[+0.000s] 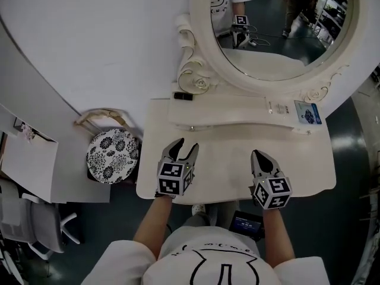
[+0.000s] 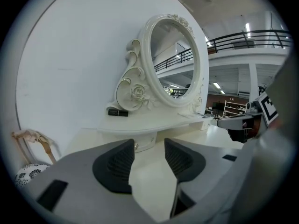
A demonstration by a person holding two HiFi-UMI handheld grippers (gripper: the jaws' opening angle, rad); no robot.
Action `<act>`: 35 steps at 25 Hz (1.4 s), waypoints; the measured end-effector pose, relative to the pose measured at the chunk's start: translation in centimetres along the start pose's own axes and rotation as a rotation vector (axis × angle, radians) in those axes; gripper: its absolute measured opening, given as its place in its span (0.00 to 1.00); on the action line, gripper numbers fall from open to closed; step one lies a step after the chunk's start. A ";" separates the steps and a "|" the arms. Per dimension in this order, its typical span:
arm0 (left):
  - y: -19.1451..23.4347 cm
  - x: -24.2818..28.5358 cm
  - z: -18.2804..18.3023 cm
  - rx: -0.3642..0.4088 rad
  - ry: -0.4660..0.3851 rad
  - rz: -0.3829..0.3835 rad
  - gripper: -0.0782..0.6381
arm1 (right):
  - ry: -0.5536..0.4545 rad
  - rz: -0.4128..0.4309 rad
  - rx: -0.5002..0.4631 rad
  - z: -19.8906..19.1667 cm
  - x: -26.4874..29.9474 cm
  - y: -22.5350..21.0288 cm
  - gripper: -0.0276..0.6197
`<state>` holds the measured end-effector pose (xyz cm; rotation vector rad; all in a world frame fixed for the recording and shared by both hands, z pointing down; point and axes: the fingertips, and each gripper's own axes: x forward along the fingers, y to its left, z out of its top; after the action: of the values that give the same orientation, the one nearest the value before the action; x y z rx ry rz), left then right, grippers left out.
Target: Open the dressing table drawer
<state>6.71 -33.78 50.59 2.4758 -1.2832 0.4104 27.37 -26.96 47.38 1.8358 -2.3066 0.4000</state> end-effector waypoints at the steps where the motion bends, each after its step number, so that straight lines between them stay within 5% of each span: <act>1: 0.0 0.4 -0.1 0.001 0.002 -0.001 0.40 | 0.002 0.003 0.002 -0.2 0.3 -0.2 0.07; 24: 2.8 7.8 -3.1 -0.075 0.130 0.108 0.40 | 0.097 0.109 0.055 -2.7 7.8 -3.2 0.07; 35: 3.9 9.1 -3.1 -0.033 0.133 0.165 0.27 | 0.109 0.098 0.076 -3.1 8.1 -4.3 0.07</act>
<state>8.18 -41.28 57.56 2.2813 -1.4318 0.5783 29.53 -34.41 53.17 1.6918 -2.3436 0.5944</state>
